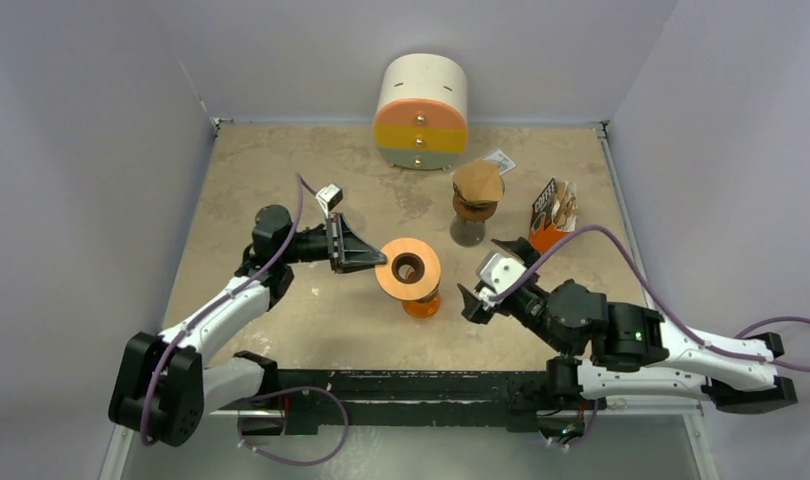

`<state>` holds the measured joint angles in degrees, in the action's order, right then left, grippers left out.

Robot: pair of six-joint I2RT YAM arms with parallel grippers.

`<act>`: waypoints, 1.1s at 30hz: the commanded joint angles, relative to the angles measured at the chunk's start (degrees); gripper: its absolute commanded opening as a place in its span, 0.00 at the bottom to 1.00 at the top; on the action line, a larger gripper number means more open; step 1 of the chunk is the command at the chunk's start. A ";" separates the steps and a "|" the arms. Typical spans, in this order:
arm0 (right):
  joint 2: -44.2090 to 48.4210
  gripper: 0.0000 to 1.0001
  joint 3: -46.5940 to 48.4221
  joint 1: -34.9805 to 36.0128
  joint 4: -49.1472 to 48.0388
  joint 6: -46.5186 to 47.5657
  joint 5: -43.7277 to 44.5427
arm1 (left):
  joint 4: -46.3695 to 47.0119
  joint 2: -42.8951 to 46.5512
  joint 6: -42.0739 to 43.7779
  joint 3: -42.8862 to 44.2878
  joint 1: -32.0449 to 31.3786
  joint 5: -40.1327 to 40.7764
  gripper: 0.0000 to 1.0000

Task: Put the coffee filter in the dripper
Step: Place the dripper holder onto the coffee server.

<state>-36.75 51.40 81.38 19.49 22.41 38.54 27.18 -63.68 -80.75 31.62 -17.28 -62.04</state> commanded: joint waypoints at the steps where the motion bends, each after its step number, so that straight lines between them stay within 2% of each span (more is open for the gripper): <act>1: 0.27 0.96 5.69 0.23 6.88 -15.37 4.33 | 12.36 -3.67 1.10 -1.74 -2.91 4.65 0.00; 6: 0.16 0.99 8.79 0.18 11.34 -24.10 4.92 | 17.72 -7.38 1.88 -3.01 -3.63 7.51 0.00; 13: -8.70 0.99 16.52 -1.33 20.67 -33.17 3.80 | 24.11 -14.34 1.32 -3.06 -5.18 8.78 0.00; 16: -10.31 0.99 17.87 -6.78 21.04 -33.92 -0.80 | 26.61 -16.43 1.12 -3.42 -5.39 9.29 0.00; 19: -12.81 0.98 18.62 -16.59 21.75 -34.09 -9.74 | 29.19 -18.32 0.36 -3.61 -5.55 9.32 0.00; 21: -14.08 0.98 18.50 -20.63 21.69 -34.10 -13.13 | 30.45 -19.17 -0.01 -3.69 -5.72 9.22 0.00; 26: -15.04 0.98 17.19 -25.11 19.54 -34.07 -16.32 | 32.80 -20.88 -0.32 -5.41 -5.84 9.44 0.00; 33: -15.07 0.98 16.17 -27.80 18.92 -34.14 -18.01 | 42.12 -24.28 -4.71 -8.43 -5.99 9.56 0.00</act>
<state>-52.14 67.83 54.48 39.97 -10.87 22.79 58.81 -86.65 -82.56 24.43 -22.70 -52.75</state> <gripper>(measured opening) 0.979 0.079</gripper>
